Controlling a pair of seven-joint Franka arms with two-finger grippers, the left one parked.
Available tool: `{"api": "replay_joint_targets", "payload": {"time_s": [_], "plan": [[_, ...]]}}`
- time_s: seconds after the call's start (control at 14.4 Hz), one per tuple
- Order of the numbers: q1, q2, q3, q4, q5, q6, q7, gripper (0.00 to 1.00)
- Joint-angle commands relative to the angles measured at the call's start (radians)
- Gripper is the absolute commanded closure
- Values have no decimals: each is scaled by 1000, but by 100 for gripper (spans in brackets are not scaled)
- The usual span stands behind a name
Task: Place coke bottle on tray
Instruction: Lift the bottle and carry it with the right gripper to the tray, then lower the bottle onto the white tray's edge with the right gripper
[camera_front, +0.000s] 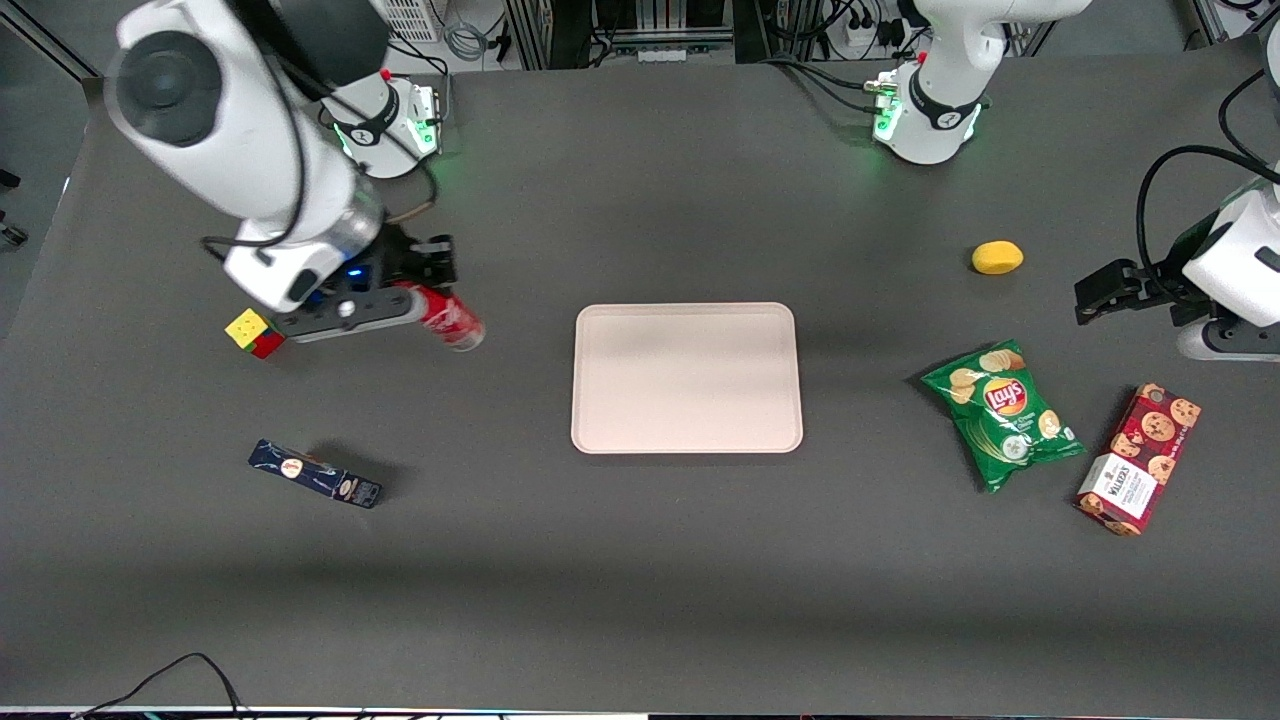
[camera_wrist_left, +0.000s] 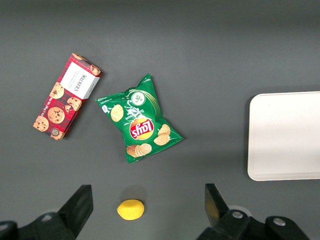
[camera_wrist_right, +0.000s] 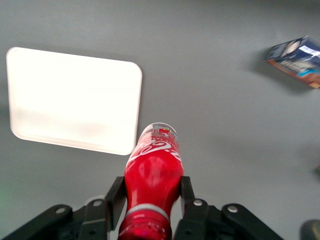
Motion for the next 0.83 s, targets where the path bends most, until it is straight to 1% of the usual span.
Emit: {"api": "replay_joint_targets", "payload": {"time_s": [0.0,0.07,0.21,0.28,0.35,0.49,0.63,0.7,0.76], "plan": [[32,62,85,44,5,53,229,100],[43,76,107,44,2,73,278,100],[59,108,128,38,-39,110,293,100],[59,129,134,32,-47,134,293,100],[59,152,134,23,-52,160,293,100],[69,195,134,-9,-81,220,297,100],[88,263,134,-34,-87,295,368,100],[97,289,134,-33,-102,315,401,100],[97,312,136,-33,-131,327,412,100]]}}
